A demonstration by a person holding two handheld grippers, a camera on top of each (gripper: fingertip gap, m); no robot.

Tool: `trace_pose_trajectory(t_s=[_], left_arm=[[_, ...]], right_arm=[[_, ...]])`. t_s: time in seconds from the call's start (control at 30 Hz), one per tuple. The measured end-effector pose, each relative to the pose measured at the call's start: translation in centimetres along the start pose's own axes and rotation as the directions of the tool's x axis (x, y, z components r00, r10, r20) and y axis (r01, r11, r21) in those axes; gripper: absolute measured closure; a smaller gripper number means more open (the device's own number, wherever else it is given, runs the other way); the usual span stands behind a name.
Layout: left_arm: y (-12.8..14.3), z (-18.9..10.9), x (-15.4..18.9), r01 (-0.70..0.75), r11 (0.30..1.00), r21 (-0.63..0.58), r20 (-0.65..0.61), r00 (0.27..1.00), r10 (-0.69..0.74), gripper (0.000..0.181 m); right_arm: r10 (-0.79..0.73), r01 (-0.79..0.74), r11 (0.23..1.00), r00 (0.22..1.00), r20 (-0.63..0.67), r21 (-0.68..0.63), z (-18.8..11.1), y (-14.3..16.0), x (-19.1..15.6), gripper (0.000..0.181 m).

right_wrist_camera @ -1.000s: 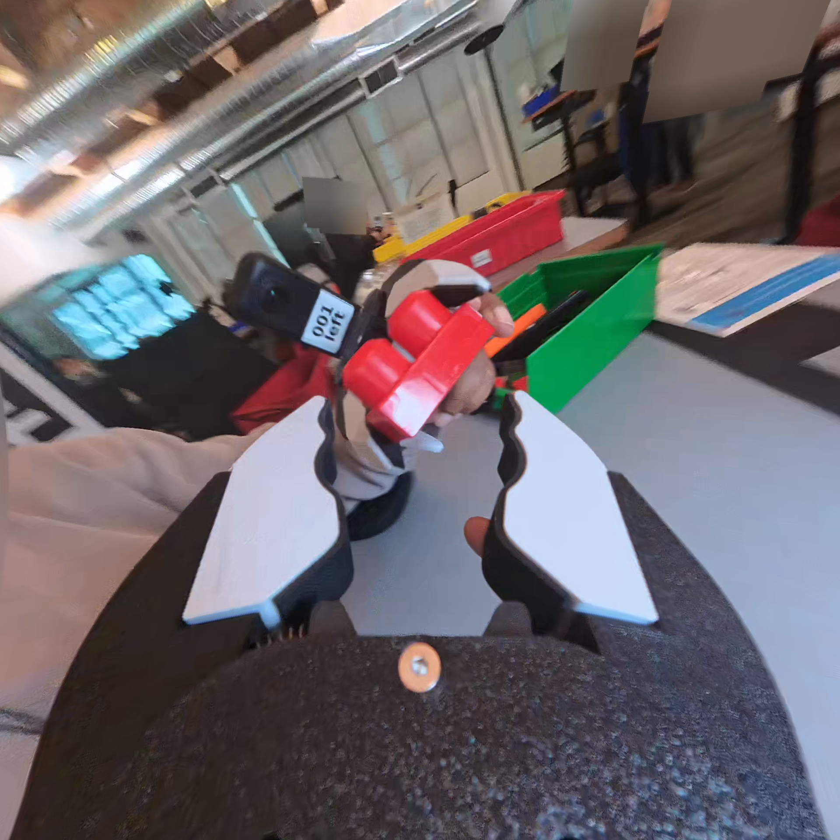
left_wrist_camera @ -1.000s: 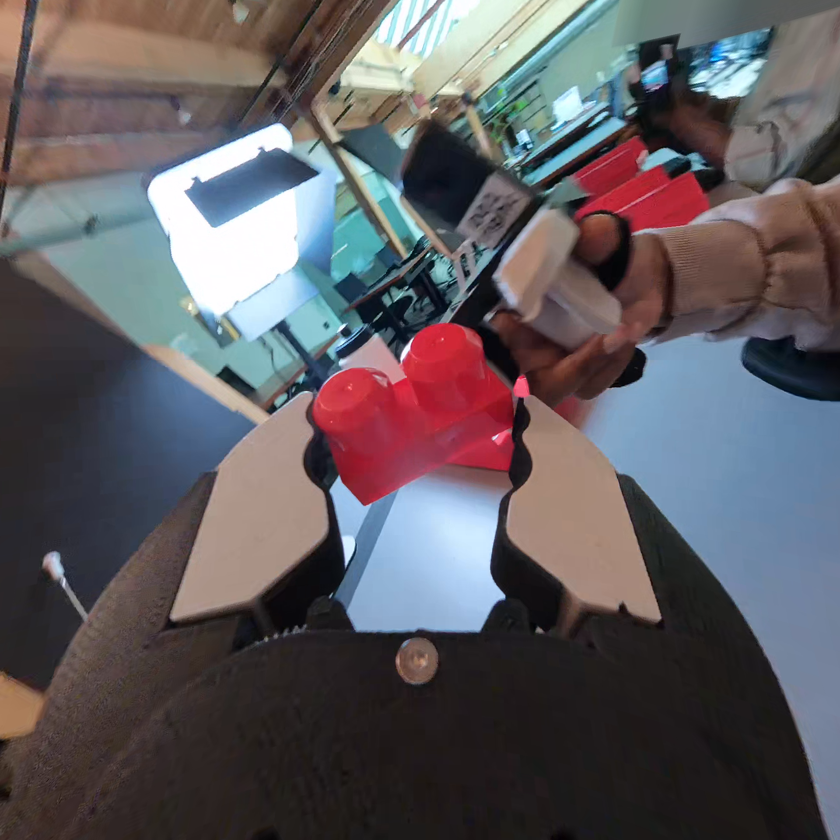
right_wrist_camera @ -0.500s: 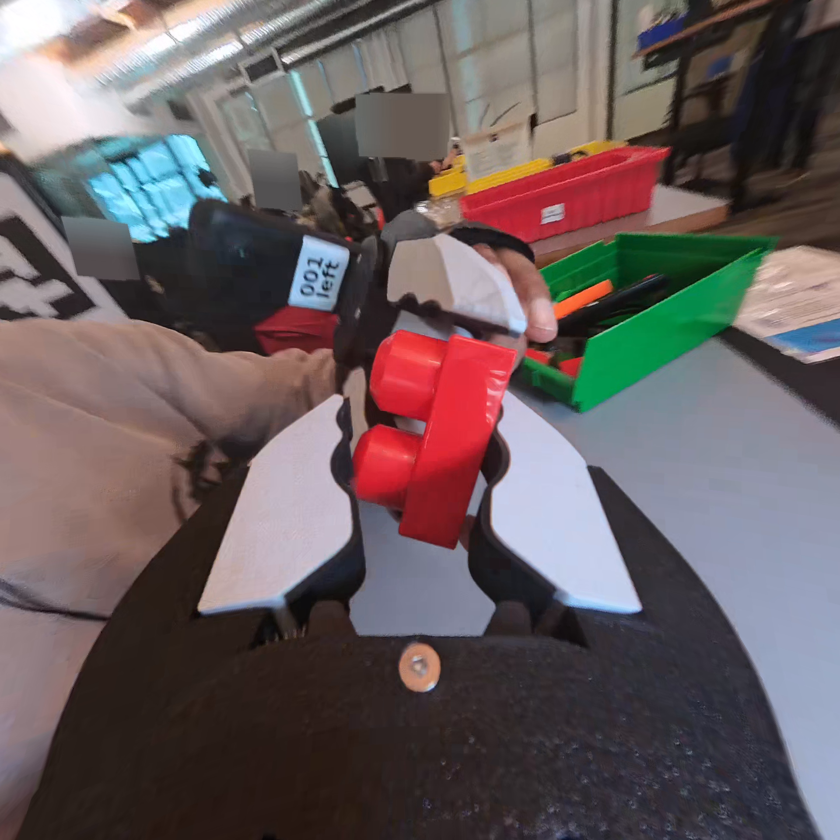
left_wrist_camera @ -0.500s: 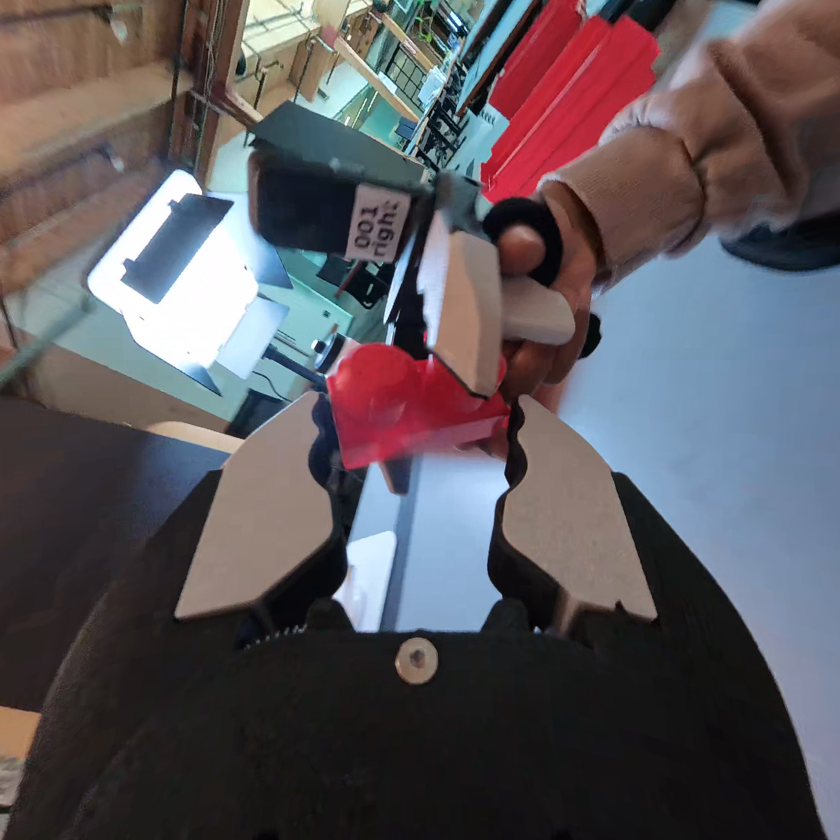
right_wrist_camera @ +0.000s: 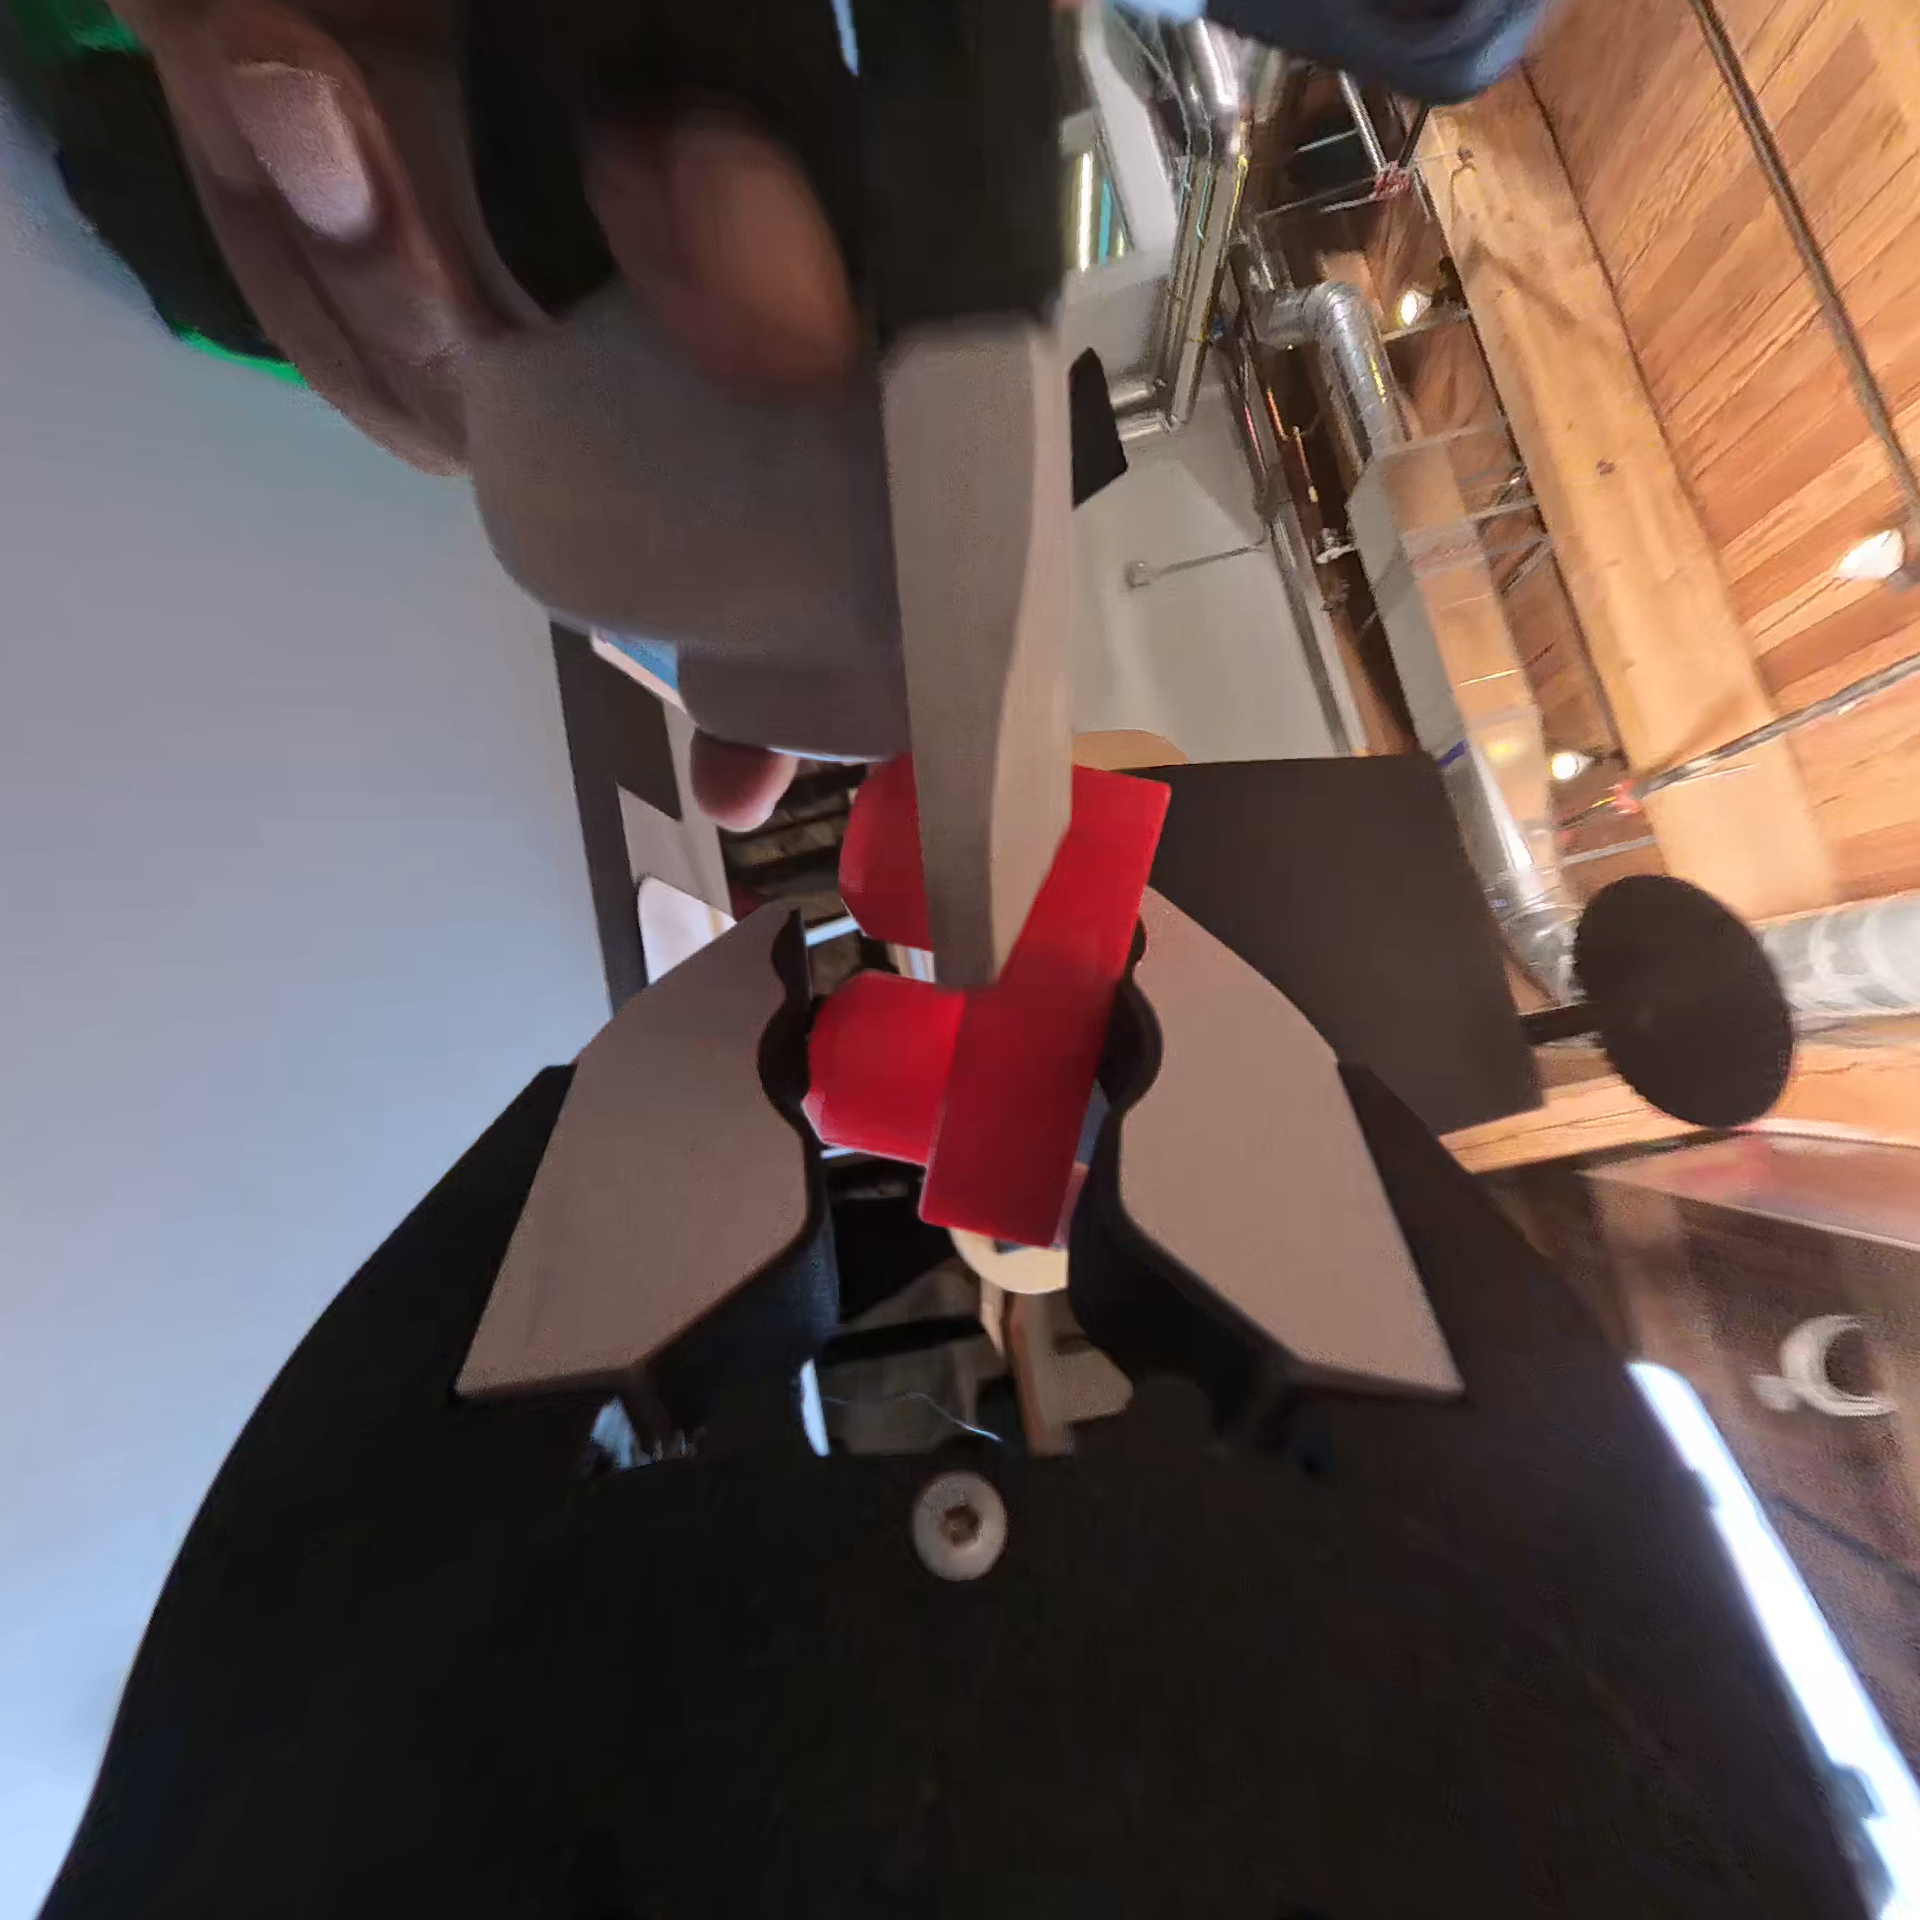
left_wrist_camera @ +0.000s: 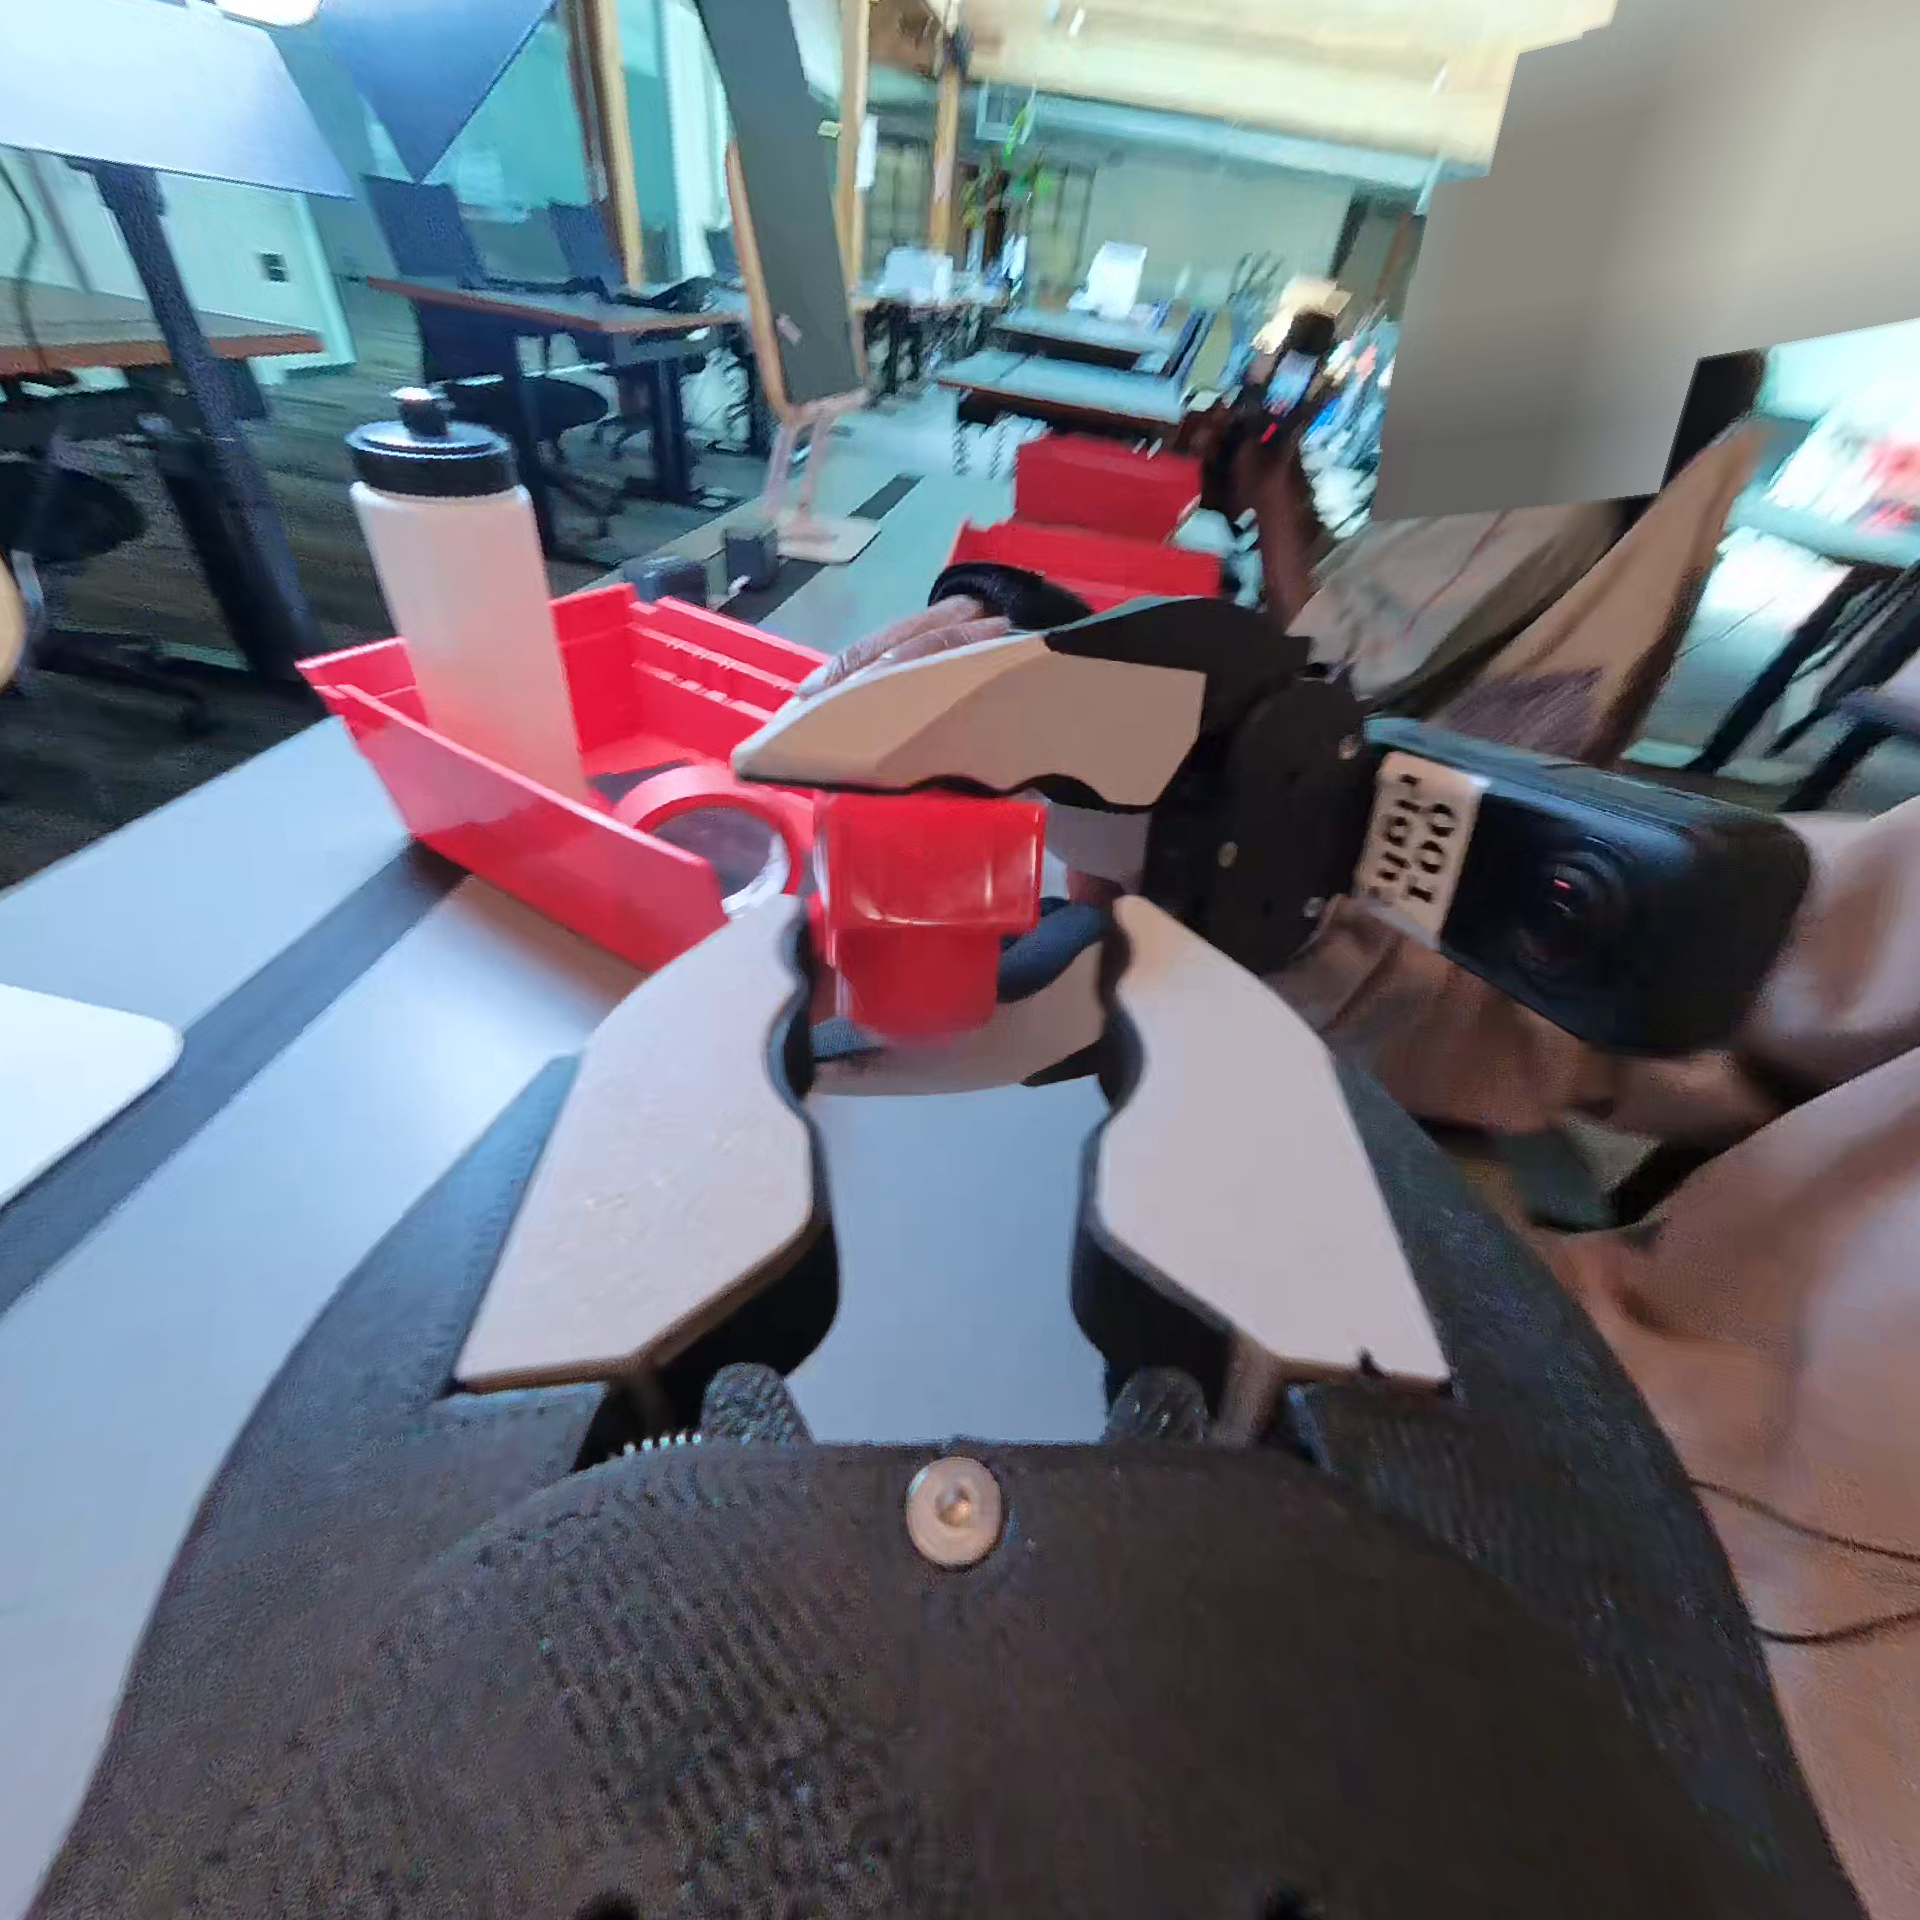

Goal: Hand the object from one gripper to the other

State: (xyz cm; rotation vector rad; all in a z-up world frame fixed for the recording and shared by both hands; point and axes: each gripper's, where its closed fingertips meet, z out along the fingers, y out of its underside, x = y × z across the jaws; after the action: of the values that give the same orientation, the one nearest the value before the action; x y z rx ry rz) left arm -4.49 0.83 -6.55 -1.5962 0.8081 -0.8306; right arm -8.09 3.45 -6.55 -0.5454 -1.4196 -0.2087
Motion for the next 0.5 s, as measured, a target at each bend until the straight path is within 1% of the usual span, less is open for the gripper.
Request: trace_pose_trajectory(t_s=[0.03,0.07,0.1,0.13,0.17,0.2,0.23,0.27,0.3,0.33,0.37,0.4,0.43,0.47,0.5], left_arm=[[0.4,0.1,-0.6,-0.068,0.997,-0.034,0.067,0.995,0.07,0.142],[0.6,0.0,-0.9,-0.141,0.988,-0.057,0.095,0.985,0.146,0.145],[0.6,-0.2,-1.0,-0.188,0.98,-0.059,0.101,0.976,0.193,0.145],[0.2,-0.5,-1.2,-0.224,0.974,-0.047,0.12,0.966,0.228,0.145],[-0.1,-0.8,-1.7,-0.281,0.959,-0.037,0.161,0.945,0.283,0.145],[-0.5,-1.3,-2.2,-0.359,0.932,-0.036,0.212,0.909,0.359,0.145],[-0.9,-1.9,-3.0,-0.434,0.9,-0.048,0.276,0.86,0.429,0.145],[-1.3,-2.5,-3.6,-0.506,0.86,-0.062,0.337,0.801,0.495,0.145],[-1.8,-3.0,-3.9,-0.577,0.814,-0.068,0.39,0.735,0.554,0.145],[-2.3,-3.4,-3.9,-0.64,0.765,-0.068,0.437,0.671,0.599,0.145],[-2.8,-3.8,-3.9,-0.692,0.718,-0.071,0.484,0.606,0.632,0.145],[-3.0,-4.0,-3.8,-0.741,0.666,-0.089,0.521,0.535,0.665,0.145],[-3.1,-4.1,-3.6,-0.787,0.604,-0.124,0.549,0.452,0.703,0.145],[-3.1,-4.0,-3.4,-0.827,0.537,-0.169,0.569,0.363,0.738,0.145],[-3.0,-3.8,-3.1,-0.855,0.475,-0.208,0.575,0.286,0.766,0.145]], right_arm=[[-0.035,0.035,0.999,0.999,-0.008,-0.009,0.1,0.0,-0.2,0.128],[-0.035,0.035,0.999,0.999,-0.01,0.001,0.1,-0.1,-0.3,0.128],[0.011,-0.01,1.0,1.0,-0.014,0.023,0.1,-0.3,0.0,0.129],[0.101,-0.101,0.994,0.995,-0.005,0.037,-0.1,-0.3,0.4,0.133],[0.224,-0.226,0.973,0.974,0.04,0.047,-0.2,-0.2,0.7,0.131],[0.362,-0.369,0.928,0.926,0.108,0.051,-0.3,-0.2,1.0,0.127],[0.502,-0.516,0.855,0.847,0.175,0.047,-0.5,-0.2,1.3,0.124],[0.627,-0.656,0.753,0.737,0.251,0.043,-0.8,-0.4,1.7,0.12],[0.725,-0.78,0.625,0.596,0.343,0.036,-1.2,-0.9,2.1,0.116],[0.793,-0.878,0.478,0.438,0.423,0.013,-1.6,-1.3,2.5,0.117],[0.83,-0.943,0.332,0.282,0.48,-0.021,-1.8,-1.5,3.0,0.116],[0.835,-0.978,0.201,0.143,0.532,-0.054,-2.0,-1.8,3.3,0.116],[0.83,-0.992,0.087,0.023,0.557,-0.09,-2.0,-1.9,3.6,0.116],[0.817,-0.992,0.007,-0.067,0.572,-0.125,-1.8,-2.1,3.5,0.116],[0.808,-0.985,-0.052,-0.137,0.573,-0.163,-1.6,-2.3,3.3,0.116]])
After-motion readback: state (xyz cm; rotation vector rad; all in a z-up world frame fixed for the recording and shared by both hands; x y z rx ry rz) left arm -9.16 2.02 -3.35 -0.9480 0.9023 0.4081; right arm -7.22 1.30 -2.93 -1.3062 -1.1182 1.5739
